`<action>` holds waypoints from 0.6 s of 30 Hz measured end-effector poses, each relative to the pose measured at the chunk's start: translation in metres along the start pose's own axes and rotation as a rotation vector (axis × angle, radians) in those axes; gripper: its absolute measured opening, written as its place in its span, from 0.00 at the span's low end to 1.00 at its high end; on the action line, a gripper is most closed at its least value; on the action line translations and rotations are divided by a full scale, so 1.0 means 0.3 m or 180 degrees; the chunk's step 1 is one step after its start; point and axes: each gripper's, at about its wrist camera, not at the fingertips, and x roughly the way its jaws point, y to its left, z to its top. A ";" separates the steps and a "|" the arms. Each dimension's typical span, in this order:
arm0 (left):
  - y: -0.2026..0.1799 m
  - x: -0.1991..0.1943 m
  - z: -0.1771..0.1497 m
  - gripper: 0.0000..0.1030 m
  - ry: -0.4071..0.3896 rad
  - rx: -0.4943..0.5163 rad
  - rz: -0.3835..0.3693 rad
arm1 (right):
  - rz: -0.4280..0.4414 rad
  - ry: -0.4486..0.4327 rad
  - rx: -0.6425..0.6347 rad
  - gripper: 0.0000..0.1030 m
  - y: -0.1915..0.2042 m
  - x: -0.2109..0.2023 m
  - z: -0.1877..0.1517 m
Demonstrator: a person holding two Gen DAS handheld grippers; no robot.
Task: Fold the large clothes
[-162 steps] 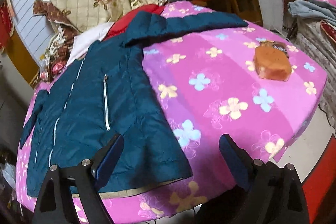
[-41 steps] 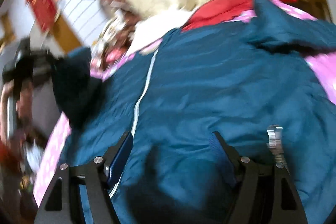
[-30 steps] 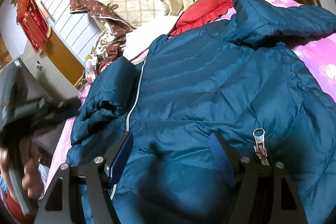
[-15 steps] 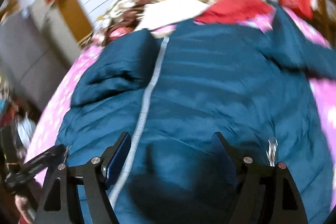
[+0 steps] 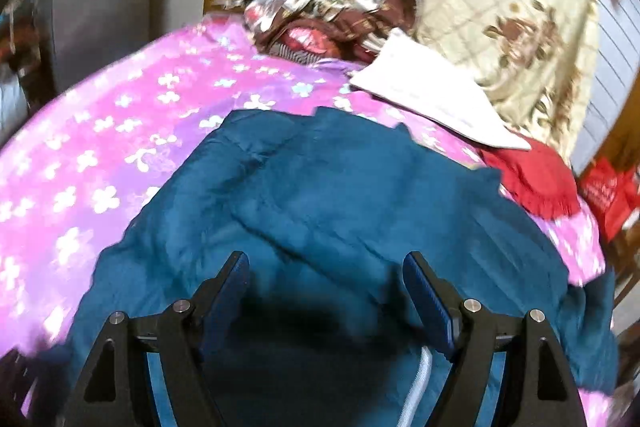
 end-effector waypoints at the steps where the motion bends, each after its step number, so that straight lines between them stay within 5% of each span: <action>1: 0.000 -0.001 0.001 0.58 -0.0004 -0.0006 -0.0013 | -0.0095 0.0022 -0.0086 0.75 0.029 0.032 0.019; 3: 0.002 -0.003 0.002 0.58 -0.0007 -0.0027 -0.0040 | -0.0319 0.0042 -0.0196 0.75 0.057 0.075 0.044; 5: 0.004 -0.008 -0.004 0.58 -0.0010 -0.0051 -0.0064 | -0.0400 0.0113 -0.0164 0.51 0.049 0.099 0.067; 6: 0.005 -0.008 -0.003 0.58 -0.0010 -0.0062 -0.0075 | -0.0444 0.0166 -0.0090 0.29 0.029 0.101 0.072; 7: 0.006 -0.008 -0.004 0.58 -0.0010 -0.0071 -0.0083 | -0.0430 0.0151 0.0017 0.21 -0.005 0.088 0.074; 12: 0.009 -0.012 -0.007 0.58 -0.0013 -0.0098 -0.0107 | -0.0585 -0.0067 0.0691 0.15 -0.286 -0.042 0.052; 18: 0.009 -0.013 -0.009 0.58 -0.0012 -0.0111 -0.0099 | -0.0536 -0.0058 0.1644 0.15 -0.718 -0.159 -0.102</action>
